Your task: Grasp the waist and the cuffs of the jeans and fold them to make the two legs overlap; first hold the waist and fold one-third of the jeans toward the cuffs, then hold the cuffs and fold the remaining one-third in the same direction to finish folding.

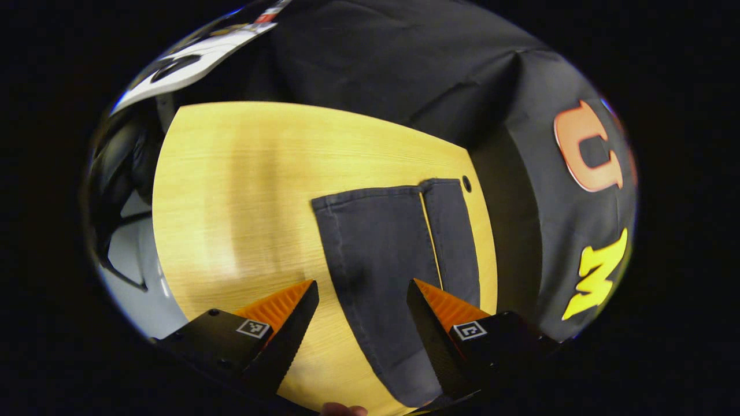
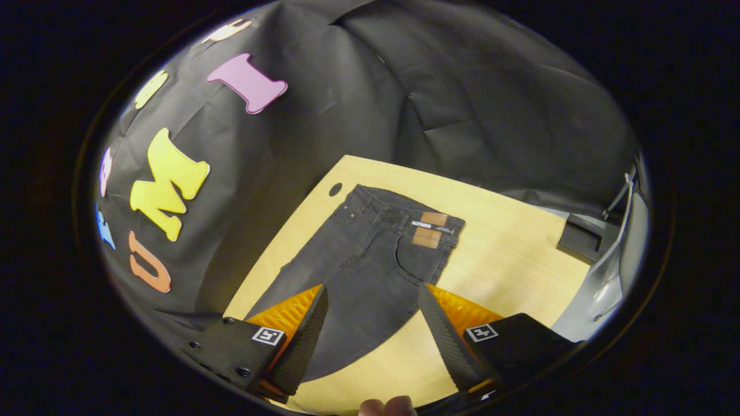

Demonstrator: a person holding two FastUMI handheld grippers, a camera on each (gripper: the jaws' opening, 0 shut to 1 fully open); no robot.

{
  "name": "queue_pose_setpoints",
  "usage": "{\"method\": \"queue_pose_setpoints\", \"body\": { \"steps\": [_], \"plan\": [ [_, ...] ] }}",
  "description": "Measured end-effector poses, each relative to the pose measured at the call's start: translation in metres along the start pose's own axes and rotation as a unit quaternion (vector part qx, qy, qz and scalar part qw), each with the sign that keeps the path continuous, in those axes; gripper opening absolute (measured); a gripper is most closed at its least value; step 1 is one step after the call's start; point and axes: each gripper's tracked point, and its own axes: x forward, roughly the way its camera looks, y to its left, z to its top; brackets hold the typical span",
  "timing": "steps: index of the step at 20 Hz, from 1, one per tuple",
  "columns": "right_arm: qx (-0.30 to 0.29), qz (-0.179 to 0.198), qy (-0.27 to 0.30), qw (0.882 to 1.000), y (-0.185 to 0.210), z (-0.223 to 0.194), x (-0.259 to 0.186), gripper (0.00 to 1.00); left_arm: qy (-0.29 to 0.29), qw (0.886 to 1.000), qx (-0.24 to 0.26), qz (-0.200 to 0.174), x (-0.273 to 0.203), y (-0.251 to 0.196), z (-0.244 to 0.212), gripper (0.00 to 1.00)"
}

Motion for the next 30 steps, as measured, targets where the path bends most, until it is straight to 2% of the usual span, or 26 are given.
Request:
{"method": "queue_pose_setpoints", "body": {
  "steps": [2,4,5,6,9,10,11,17,22,27,28,29,30],
  "plan": [
    [0.007,-0.008,0.005,1.000,-0.007,-0.002,0.003,0.98,-0.004,1.000,-0.028,0.004,0.008,0.004,0.006,0.99],
    [0.004,-0.013,0.009,1.000,-0.008,-0.002,0.003,0.98,-0.013,0.999,-0.032,0.008,0.018,0.006,0.015,1.00],
    [0.003,-0.018,0.012,1.000,-0.010,-0.002,0.004,0.92,-0.015,0.999,-0.036,0.005,0.021,0.005,0.018,1.00],
    [0.002,-0.022,0.014,1.000,-0.011,-0.002,0.004,0.98,-0.021,0.999,-0.041,0.000,0.024,0.000,0.023,1.00],
    [0.019,-0.038,0.026,0.999,-0.016,-0.006,0.007,0.98,-0.027,0.999,-0.044,-0.007,0.030,-0.004,0.030,1.00],
    [0.028,-0.042,0.029,0.998,-0.015,-0.007,0.008,0.92,-0.028,0.999,-0.044,-0.009,0.031,-0.005,0.032,0.99],
    [0.034,-0.045,0.031,0.998,-0.018,-0.008,0.011,0.98,-0.028,0.999,-0.043,-0.013,0.031,-0.008,0.032,0.99],
    [0.096,-0.047,0.040,0.993,-0.026,-0.009,0.026,0.98,-0.017,0.998,-0.030,-0.043,0.047,-0.026,0.030,0.96],
    [0.157,-0.051,0.050,0.985,-0.025,-0.007,0.043,0.98,-0.001,0.998,-0.028,-0.051,0.054,-0.030,0.026,0.79],
    [0.196,-0.039,0.046,0.979,-0.014,0.002,0.062,0.98,0.002,0.998,-0.044,-0.036,0.063,-0.024,0.025,0.47],
    [0.196,-0.036,0.044,0.979,-0.011,0.005,0.065,0.98,0.004,0.998,-0.048,-0.032,0.064,-0.022,0.025,0.48],
    [0.192,-0.033,0.044,0.980,-0.010,0.006,0.068,0.98,0.005,0.998,-0.049,-0.028,0.063,-0.020,0.026,0.28],
    [0.185,-0.032,0.047,0.981,-0.009,0.005,0.071,0.97,0.007,0.999,-0.048,-0.024,0.065,-0.018,0.025,0.23]
  ]
}}
